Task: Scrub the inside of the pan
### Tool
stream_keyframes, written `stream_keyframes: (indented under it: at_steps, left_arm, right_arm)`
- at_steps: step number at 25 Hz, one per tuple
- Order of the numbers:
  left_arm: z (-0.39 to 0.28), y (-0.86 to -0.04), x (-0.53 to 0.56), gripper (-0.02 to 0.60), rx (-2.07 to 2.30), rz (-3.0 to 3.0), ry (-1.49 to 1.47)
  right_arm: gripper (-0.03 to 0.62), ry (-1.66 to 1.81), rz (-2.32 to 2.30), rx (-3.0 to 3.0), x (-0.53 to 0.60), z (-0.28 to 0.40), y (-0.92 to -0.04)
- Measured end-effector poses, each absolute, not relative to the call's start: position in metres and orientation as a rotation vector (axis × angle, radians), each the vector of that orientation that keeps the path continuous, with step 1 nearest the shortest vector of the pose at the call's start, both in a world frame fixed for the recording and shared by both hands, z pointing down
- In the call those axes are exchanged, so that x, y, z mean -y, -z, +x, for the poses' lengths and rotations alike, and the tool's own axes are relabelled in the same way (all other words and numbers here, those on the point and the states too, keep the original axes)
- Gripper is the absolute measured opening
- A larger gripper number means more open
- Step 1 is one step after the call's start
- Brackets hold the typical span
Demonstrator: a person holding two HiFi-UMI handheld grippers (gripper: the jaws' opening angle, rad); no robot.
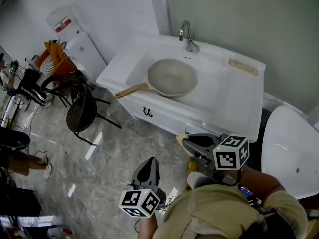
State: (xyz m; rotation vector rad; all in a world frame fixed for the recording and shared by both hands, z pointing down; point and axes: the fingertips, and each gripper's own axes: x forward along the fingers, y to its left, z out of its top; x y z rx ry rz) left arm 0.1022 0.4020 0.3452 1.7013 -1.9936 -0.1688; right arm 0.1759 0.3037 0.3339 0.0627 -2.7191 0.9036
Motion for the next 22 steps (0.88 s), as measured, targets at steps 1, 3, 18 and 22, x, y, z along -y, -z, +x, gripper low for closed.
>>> stream_keyframes:
  at_steps: [1,3,18,22]
  left_arm:
    - [0.098,-0.345,-0.393,0.049,1.992,1.703,0.171]
    - [0.093,-0.344,-0.376,0.050,1.979,1.705,0.184]
    - [0.064,-0.346,-0.274,0.049,1.990,1.738,0.163]
    - [0.058,-0.352,-0.253,0.049,2.004,1.730,0.102]
  right_arm:
    - [0.063,-0.899,0.052,2.718,-0.297,0.171,-0.334]
    - [0.063,-0.897,0.037,2.715,-0.284,0.164,-0.333]
    - [0.063,-0.922,0.051,2.740,-0.179,0.143,-0.333]
    - [0.063,-0.932,0.059,2.742,-0.156,0.139,-0.336]
